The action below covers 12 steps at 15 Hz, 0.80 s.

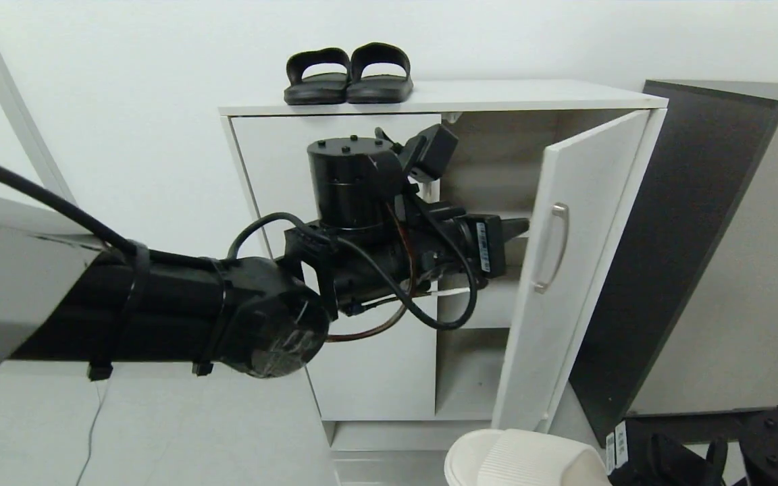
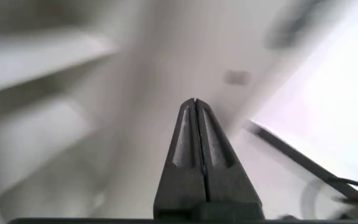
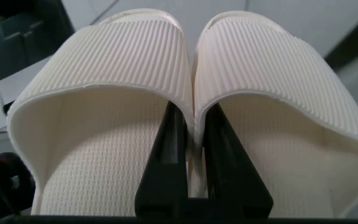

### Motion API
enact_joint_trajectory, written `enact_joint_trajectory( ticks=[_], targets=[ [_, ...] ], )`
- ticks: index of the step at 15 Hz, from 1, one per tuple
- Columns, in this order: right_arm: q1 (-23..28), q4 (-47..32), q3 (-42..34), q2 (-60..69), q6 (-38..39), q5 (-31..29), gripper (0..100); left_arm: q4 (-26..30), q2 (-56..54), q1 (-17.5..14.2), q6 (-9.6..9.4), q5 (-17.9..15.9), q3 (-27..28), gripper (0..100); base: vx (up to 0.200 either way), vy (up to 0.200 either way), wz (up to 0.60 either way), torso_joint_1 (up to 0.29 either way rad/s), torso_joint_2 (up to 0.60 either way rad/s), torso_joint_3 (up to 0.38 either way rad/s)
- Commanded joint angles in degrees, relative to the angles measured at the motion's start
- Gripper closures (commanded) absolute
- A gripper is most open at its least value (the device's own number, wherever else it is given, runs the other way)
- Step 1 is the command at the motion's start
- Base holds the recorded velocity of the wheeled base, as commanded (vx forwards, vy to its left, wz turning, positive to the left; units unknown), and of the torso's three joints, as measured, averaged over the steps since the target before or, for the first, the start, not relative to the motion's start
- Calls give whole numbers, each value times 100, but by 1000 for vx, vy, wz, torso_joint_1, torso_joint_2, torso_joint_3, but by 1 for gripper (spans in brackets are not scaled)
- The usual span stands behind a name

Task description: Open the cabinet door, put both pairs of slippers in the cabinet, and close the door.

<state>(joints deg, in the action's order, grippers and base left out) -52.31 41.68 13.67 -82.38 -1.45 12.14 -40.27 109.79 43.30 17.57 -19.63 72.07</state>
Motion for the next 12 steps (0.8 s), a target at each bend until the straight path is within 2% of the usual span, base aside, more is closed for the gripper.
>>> enact_joint_trajectory(
  ticks=[1,2,3,6,9,12],
  targets=[
    [-69,7,-57,109,-4,7,100,-78,-160,240,1,12,-167,100,-200,0,0,-2,-2,-2],
    [-69,7,-66,135,-4,7,100,-87,-177,240,1,12,-167,100,-200,0,0,2,2,2],
    [-69,16,-48,170,-22,7,100,-87,-177,196,1,12,-185,100,0,0,0,0,0,0],
    [-25,16,119,21,22,-28,100,-87,-493,-138,1,20,-571,100,0,0,0,0,0,0],
    [318,16,400,-217,48,-54,100,-96,-1399,-612,-8,20,-1556,100,0,0,0,0,0,0],
    [599,16,734,-428,479,-89,100,-16,-2884,-1201,-34,20,-2936,100,0,0,0,0,0,0]
  ],
)
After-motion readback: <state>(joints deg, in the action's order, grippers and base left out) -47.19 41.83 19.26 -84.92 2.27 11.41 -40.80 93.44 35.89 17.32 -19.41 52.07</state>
